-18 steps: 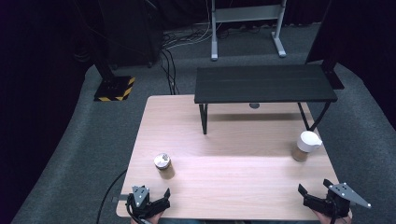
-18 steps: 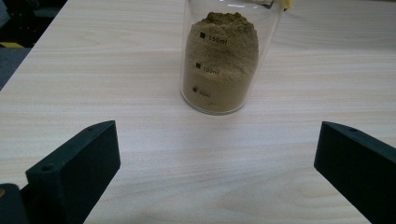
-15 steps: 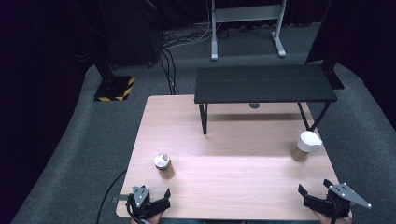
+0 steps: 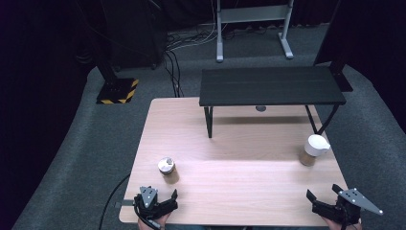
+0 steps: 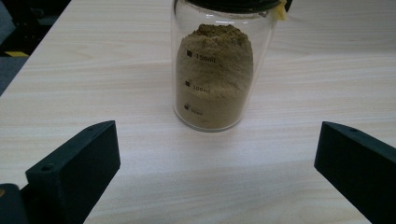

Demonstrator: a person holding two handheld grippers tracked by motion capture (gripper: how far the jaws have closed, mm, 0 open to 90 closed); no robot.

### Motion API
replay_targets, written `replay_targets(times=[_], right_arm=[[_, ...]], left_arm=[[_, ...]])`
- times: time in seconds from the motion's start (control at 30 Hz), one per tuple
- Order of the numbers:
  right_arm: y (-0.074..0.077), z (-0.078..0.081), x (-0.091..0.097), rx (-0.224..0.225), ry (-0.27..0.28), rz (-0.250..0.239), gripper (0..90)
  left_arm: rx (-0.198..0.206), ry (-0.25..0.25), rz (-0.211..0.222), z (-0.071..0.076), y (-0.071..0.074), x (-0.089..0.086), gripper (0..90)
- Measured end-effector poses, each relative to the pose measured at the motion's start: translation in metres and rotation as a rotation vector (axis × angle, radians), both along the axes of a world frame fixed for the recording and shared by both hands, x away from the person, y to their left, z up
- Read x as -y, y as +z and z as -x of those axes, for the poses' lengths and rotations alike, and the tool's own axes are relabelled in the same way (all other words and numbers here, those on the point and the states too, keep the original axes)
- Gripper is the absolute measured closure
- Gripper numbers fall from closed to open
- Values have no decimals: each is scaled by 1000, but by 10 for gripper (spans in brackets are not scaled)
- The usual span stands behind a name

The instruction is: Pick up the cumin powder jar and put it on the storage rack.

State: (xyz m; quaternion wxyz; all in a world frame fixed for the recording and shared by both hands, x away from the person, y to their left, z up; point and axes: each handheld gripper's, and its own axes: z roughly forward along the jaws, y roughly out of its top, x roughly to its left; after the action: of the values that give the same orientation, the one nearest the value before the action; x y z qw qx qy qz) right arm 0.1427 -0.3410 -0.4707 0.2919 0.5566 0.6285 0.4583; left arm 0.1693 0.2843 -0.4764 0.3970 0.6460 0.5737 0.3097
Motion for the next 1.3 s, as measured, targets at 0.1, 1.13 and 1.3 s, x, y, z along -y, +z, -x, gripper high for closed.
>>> replay_targets(times=[0.1,1.13,1.3], right_arm=[[0,0,1,2,1,-1,0],[2,-3,7,-17,23,-11,0],[2,-4,7,-24,27,-8,0]], left_arm=[[3,8,-17,-3,1,3,1],[26,-30,-49,-55,-2,15,1],[23,-19,-48,-60,-3,17,1]])
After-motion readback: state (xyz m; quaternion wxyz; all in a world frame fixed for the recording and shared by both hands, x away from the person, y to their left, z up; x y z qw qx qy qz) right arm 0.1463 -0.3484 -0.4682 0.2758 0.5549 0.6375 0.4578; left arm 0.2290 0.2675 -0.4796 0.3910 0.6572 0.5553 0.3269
